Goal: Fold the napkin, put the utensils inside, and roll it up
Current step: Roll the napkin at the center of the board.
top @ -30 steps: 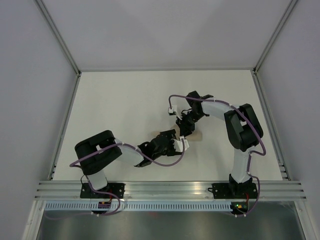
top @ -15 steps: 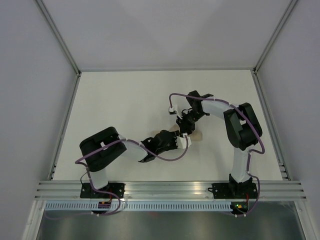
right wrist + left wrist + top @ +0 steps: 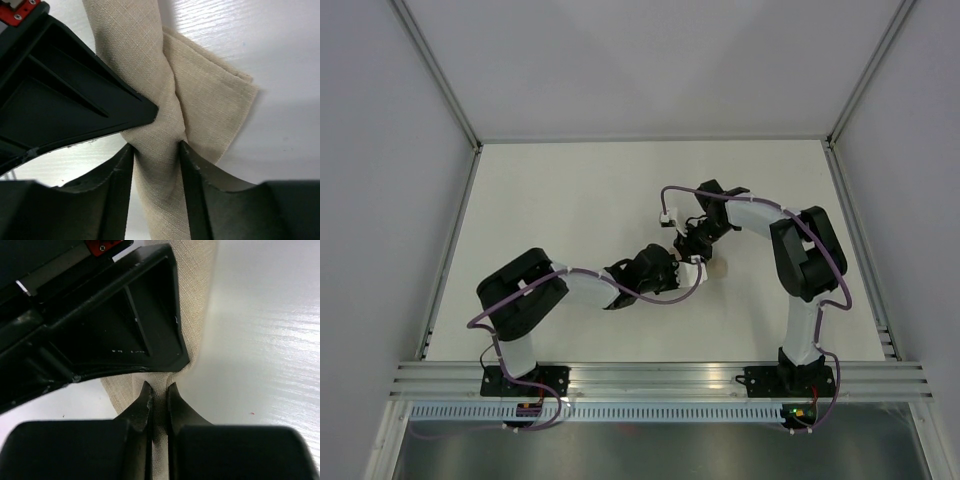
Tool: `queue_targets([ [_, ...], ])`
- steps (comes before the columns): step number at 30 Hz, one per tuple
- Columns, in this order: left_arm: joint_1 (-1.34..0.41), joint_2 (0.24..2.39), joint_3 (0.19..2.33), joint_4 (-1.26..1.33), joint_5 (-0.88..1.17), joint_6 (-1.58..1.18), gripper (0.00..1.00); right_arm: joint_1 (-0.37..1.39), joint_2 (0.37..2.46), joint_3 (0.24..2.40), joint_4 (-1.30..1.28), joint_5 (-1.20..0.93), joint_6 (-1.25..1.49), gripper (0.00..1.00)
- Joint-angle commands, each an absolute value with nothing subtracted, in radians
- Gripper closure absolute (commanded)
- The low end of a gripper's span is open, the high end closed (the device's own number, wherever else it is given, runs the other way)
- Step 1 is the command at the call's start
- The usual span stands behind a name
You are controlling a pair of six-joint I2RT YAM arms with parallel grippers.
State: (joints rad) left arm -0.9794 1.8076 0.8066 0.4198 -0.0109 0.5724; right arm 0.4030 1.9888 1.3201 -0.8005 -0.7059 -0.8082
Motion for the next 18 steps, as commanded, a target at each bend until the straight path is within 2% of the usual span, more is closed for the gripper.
queue_targets([
  [1, -0.965, 1.847, 0.837, 0.266, 0.168, 0.485, 0.98, 0.407, 1.981, 1.264, -0.737, -0.569, -0.799, 0.5],
  [6, -0.945, 1.85, 0.854, 0.195, 0.23, 0.45, 0.98, 0.394, 1.879, 1.233, -0.672, -0.574, -0.717, 0.41],
  [7, -0.928, 1.853, 0.861, 0.184, 0.27, 0.421, 0.98, 0.378, 1.808, 1.204, -0.605, -0.566, -0.65, 0.39],
  [18, -0.867, 1.884, 0.93, 0.068, 0.445, 0.341, 0.98, 0.262, 1.539, 1.043, -0.463, -0.6, -0.589, 0.34],
])
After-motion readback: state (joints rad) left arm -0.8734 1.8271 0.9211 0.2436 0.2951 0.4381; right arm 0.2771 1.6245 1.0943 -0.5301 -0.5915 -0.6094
